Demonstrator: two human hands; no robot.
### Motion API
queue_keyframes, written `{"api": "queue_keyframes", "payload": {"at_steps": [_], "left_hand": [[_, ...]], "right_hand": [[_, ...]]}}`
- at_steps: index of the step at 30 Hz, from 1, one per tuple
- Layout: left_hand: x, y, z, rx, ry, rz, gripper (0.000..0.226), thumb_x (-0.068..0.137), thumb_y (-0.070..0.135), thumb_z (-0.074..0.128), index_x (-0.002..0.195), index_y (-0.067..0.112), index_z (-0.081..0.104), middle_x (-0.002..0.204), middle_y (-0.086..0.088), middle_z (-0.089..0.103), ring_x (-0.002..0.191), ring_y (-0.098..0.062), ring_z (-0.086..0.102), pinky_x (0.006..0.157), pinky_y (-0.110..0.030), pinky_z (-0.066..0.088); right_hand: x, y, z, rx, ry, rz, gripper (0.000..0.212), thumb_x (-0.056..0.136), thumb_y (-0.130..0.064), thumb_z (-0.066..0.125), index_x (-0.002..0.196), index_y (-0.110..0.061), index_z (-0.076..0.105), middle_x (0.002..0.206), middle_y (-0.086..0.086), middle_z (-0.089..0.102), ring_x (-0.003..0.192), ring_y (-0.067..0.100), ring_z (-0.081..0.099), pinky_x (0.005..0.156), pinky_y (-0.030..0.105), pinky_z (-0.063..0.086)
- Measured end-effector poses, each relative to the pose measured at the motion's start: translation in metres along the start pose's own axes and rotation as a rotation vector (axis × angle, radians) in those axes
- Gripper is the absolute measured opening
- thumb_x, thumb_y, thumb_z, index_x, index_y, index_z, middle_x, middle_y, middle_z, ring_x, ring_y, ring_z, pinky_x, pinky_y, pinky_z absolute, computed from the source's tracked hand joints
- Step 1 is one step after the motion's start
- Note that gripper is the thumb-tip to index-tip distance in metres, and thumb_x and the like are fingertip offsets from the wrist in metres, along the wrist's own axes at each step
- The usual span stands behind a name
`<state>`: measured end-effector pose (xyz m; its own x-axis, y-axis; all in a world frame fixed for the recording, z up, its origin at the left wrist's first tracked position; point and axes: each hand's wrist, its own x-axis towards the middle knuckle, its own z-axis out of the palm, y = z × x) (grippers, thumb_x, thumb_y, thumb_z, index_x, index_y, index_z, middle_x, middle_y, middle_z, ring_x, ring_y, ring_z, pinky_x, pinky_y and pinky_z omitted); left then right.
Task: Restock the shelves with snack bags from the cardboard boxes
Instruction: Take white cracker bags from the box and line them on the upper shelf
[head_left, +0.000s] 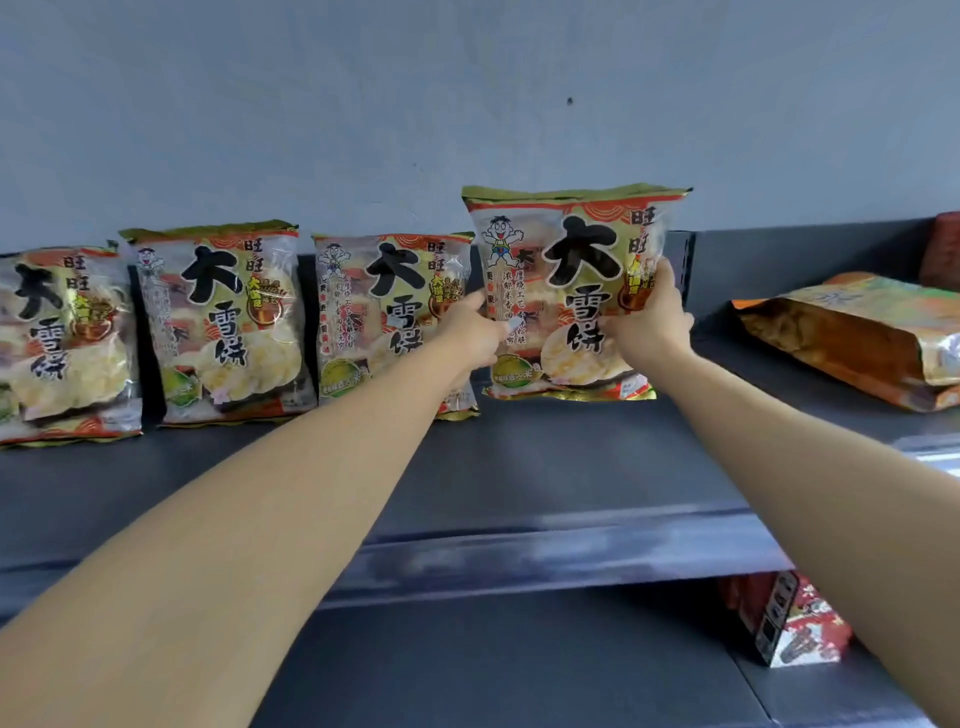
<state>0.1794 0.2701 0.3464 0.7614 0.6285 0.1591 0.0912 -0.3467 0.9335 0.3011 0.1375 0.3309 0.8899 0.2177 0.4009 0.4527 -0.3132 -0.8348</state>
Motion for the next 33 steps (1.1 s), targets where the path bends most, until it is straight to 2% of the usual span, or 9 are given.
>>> {"api": "queue_keyframes", "payload": {"at_steps": [2,5,8,10,15,20,24,29,33], "left_hand": [[0.016,-0.005,0.005,-0.005,0.000,-0.023,0.060,0.092,0.011,0.061,0.146,0.018,0.035,0.125,-0.002,0.056,0.107,-0.022,0.056,0.088,-0.037,0.050],[0.038,-0.016,0.011,0.026,0.030,-0.075,0.068,0.091,0.011,0.062,0.150,0.017,0.027,0.136,-0.004,0.051,0.112,-0.023,0.056,0.091,-0.037,0.053],[0.055,-0.025,0.013,0.095,0.059,-0.070,0.066,0.092,0.008,0.060,0.149,0.018,0.029,0.133,-0.006,0.055,0.097,-0.020,0.058,0.090,-0.042,0.055],[0.063,-0.026,0.013,0.109,0.078,-0.070,0.065,0.092,0.003,0.057,0.149,0.019,0.029,0.131,-0.006,0.055,0.095,-0.021,0.058,0.089,-0.042,0.054],[0.075,-0.031,0.017,0.229,0.071,-0.038,0.064,0.088,0.003,0.059,0.146,0.015,0.033,0.137,-0.008,0.050,0.116,-0.028,0.055,0.097,-0.043,0.050],[0.069,-0.035,0.017,0.337,0.113,-0.015,0.061,0.091,0.005,0.056,0.145,0.008,0.029,0.136,-0.012,0.049,0.112,-0.030,0.056,0.094,-0.044,0.052],[0.054,-0.031,0.014,0.328,0.092,0.006,0.051,0.092,0.007,0.056,0.138,0.005,0.035,0.133,-0.014,0.048,0.111,-0.030,0.055,0.095,-0.045,0.051],[0.018,-0.023,0.004,0.355,0.008,0.089,0.048,0.093,0.010,0.056,0.137,0.007,0.040,0.117,-0.008,0.054,0.113,-0.027,0.055,0.096,-0.043,0.050],[-0.028,-0.013,-0.011,0.448,-0.065,0.216,0.044,0.092,0.010,0.056,0.135,0.008,0.045,0.125,-0.009,0.056,0.111,-0.023,0.055,0.092,-0.030,0.048]], "right_hand": [[0.015,0.008,0.011,0.007,-0.035,0.013,0.075,0.081,-0.017,0.066,0.143,-0.024,0.025,0.135,0.009,0.048,0.125,0.040,0.040,0.105,0.053,0.036],[0.031,0.016,0.027,-0.001,-0.100,0.034,0.077,0.080,-0.019,0.066,0.144,-0.023,0.023,0.136,0.009,0.048,0.125,0.040,0.042,0.106,0.054,0.035],[0.044,0.023,0.041,0.031,-0.138,0.031,0.076,0.079,-0.022,0.067,0.142,-0.026,0.024,0.134,0.007,0.050,0.121,0.038,0.047,0.102,0.055,0.040],[0.053,0.027,0.049,0.052,-0.146,0.021,0.075,0.077,-0.022,0.066,0.140,-0.027,0.027,0.132,0.006,0.051,0.119,0.037,0.050,0.099,0.055,0.043],[0.058,0.026,0.060,0.055,-0.179,0.027,0.061,0.083,-0.012,0.058,0.138,-0.018,0.031,0.137,0.011,0.040,0.117,0.034,0.051,0.100,0.046,0.045],[0.051,0.030,0.065,-0.046,-0.144,0.009,0.049,0.088,-0.008,0.047,0.135,-0.009,0.034,0.140,0.014,0.035,0.121,0.036,0.044,0.101,0.044,0.041],[0.039,0.024,0.057,-0.124,-0.055,-0.056,0.040,0.092,-0.009,0.044,0.132,-0.007,0.043,0.137,0.014,0.041,0.125,0.034,0.041,0.104,0.041,0.036],[-0.001,0.008,0.040,-0.245,-0.122,-0.182,0.044,0.092,-0.011,0.048,0.136,-0.007,0.044,0.137,0.012,0.048,0.127,0.030,0.042,0.100,0.037,0.038],[-0.049,-0.012,0.018,-0.344,-0.166,-0.290,0.040,0.093,-0.014,0.051,0.133,-0.008,0.049,0.132,0.011,0.054,0.123,0.028,0.045,0.095,0.035,0.039]]}}
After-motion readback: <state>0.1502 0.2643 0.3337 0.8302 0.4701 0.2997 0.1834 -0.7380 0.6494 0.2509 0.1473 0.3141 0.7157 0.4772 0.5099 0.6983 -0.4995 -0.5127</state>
